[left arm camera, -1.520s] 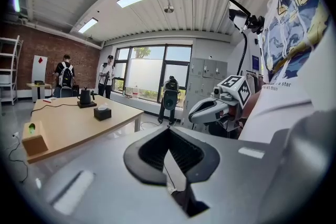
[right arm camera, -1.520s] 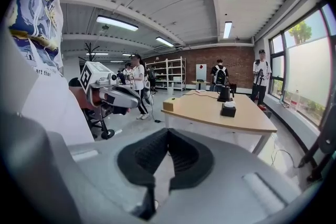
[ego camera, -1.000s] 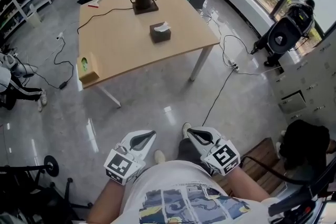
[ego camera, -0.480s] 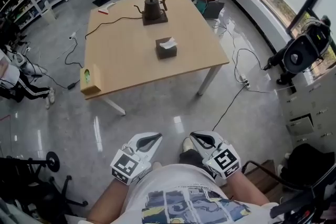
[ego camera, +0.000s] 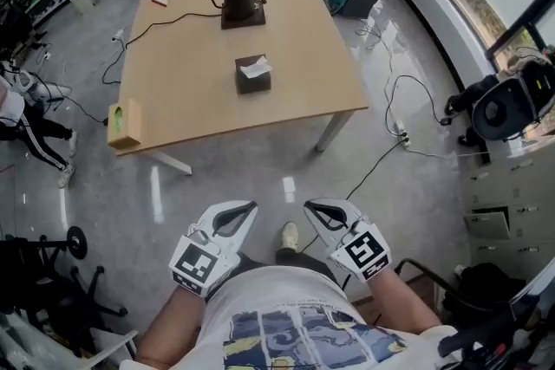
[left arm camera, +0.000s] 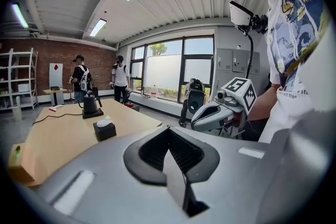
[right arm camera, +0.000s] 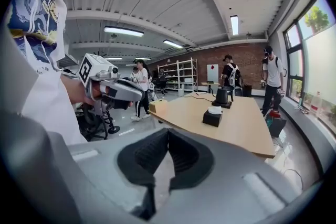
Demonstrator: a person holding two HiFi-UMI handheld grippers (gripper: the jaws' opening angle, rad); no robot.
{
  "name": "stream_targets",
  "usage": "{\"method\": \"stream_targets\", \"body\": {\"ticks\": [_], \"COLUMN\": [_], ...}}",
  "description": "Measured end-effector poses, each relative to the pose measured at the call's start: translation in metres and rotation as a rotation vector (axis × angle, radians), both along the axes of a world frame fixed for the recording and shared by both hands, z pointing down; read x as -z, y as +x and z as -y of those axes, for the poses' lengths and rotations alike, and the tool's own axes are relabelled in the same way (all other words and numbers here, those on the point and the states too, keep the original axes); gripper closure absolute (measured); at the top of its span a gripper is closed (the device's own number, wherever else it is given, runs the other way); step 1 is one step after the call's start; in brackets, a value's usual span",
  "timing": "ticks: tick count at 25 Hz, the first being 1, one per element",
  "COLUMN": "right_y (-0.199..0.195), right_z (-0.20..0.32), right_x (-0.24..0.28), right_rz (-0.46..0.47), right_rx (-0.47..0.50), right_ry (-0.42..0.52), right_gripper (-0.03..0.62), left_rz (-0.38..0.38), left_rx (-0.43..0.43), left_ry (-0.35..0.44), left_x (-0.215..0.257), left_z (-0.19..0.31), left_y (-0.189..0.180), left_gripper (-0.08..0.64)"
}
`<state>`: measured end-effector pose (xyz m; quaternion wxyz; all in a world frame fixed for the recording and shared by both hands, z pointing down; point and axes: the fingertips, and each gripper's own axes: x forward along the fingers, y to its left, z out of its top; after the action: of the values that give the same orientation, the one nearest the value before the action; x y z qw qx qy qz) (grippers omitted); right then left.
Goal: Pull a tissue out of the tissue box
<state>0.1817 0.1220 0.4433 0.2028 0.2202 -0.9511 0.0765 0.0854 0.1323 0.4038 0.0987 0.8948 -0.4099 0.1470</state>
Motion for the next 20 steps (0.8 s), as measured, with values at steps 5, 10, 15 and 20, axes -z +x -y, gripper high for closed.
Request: {"method": "stream_targets", "body": {"ticks": [5,10,15,20], "right_y": [0.018,0.011,-0.007,-0.034], "right_z": [0.021,0.045,0.071,0.101], "right_x": [-0.012,-0.016,-0.018,-0.008], "right_rz": [0.007,0.025,0.0,-0.028], "right_rx": [0.021,0.023,0.034,0.021], "right_ry": [-0.024,-0.03,-0.018,0.007], "right_gripper": [0.589,0.588,0.588,0.58], "left_rz": [0.015,0.024,0.006,-0.012], "left_rx": [0.009,0.028,0.0,-0.035], "left_ry": [-0.02,-0.05,-0.042,-0.03], "left_x": [-0.003,-0.011,-0.015,-0.014], "left_z": [0.017,0.038,0.065,0.106], "left_y": [0.019,0.012,0.001,-0.023], "left_gripper": [0.554,0.554,0.554,0.554]}}
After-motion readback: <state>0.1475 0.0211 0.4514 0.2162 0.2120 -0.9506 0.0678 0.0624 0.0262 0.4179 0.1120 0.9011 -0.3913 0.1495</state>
